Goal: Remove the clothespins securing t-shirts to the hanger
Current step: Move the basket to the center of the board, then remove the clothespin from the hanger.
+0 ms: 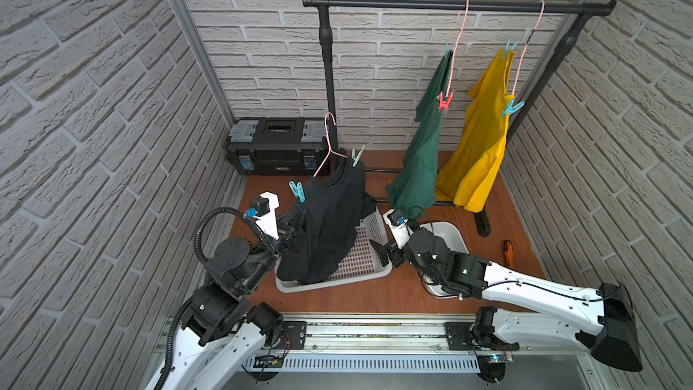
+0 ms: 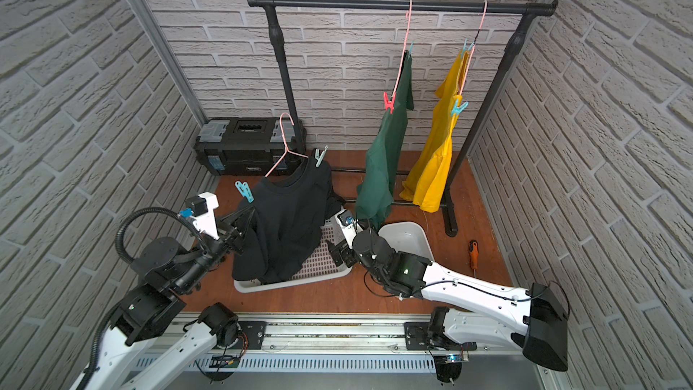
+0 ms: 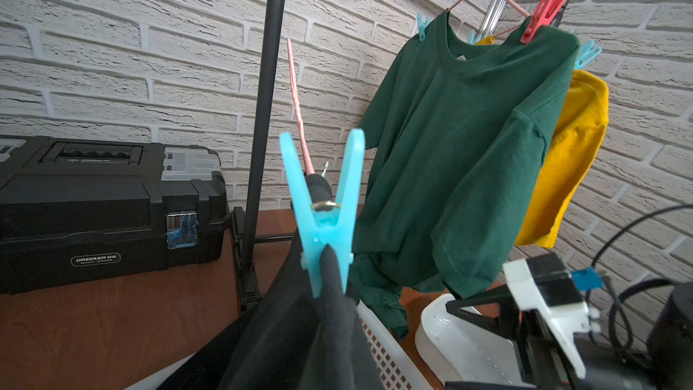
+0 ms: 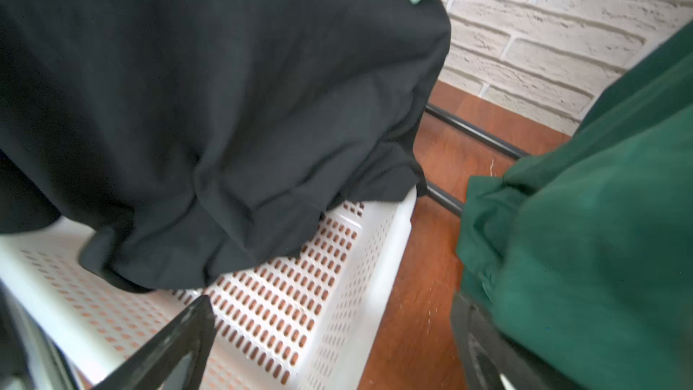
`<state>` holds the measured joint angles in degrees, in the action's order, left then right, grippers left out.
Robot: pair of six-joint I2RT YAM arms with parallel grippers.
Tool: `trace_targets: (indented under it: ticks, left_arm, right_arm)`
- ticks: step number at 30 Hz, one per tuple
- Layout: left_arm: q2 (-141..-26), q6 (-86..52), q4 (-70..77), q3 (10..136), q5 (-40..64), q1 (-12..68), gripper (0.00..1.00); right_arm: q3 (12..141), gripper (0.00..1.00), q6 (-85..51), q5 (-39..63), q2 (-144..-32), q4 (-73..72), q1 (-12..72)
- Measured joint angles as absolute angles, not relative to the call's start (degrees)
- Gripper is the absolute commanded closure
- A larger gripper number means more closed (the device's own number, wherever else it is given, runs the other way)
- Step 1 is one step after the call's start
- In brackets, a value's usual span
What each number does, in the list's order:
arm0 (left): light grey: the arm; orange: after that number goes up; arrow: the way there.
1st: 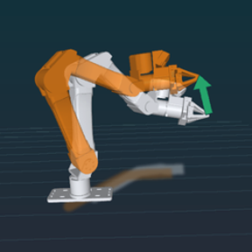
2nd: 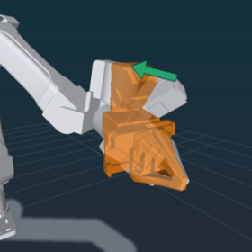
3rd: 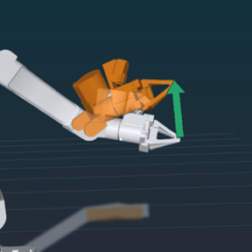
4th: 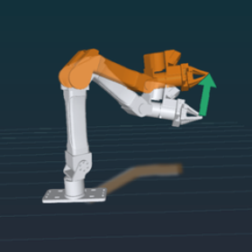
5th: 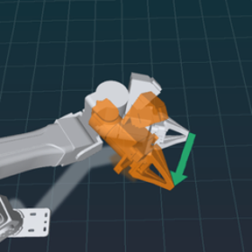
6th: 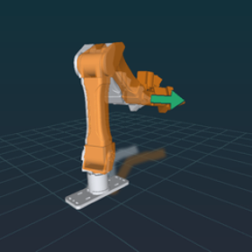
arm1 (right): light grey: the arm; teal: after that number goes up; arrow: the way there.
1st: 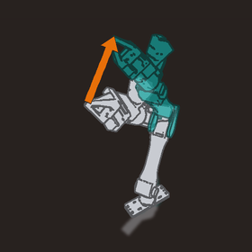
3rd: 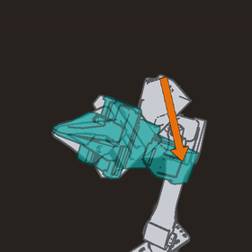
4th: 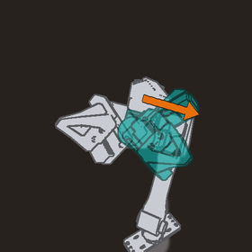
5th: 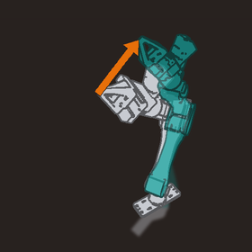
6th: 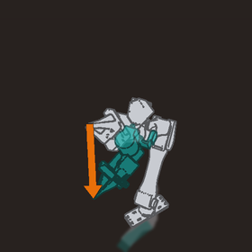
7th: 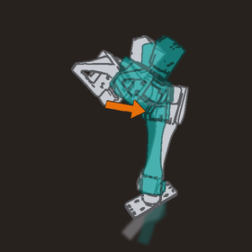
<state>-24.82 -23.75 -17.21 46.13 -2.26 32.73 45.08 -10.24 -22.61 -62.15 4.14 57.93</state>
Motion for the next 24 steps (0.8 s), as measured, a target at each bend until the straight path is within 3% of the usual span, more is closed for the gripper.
trace_targets:
  ticks: [3,15,19,22,24]
  left_arm:
    - [-24.62,-22.96,-17.34,45.80,-1.32,32.73,1.00]
    - [-22.81,-20.25,-19.97,45.43,2.00,32.73,1.00]
    - [-21.89,-19.94,-20.32,45.12,2.48,32.73,1.00]
    - [-21.17,-19.79,-20.56,44.64,2.76,32.73,1.00]
    - [-20.80,-19.59,-21.06,44.40,2.94,32.73,1.00]
  right_arm:
    - [49.80,0.00,-10.39,-18.65,-64.01,4.56,56.38]
    - [68.16,0.12,-16.58,3.49,-77.08,6.07,47.27]
    - [75.20,0.20,-16.86,7.16,-79.96,6.50,45.32]
    - [80.79,0.31,-17.41,9.41,-83.02,7.29,43.05]
    - [84.23,0.33,-17.56,10.68,-85.47,7.51,41.54]
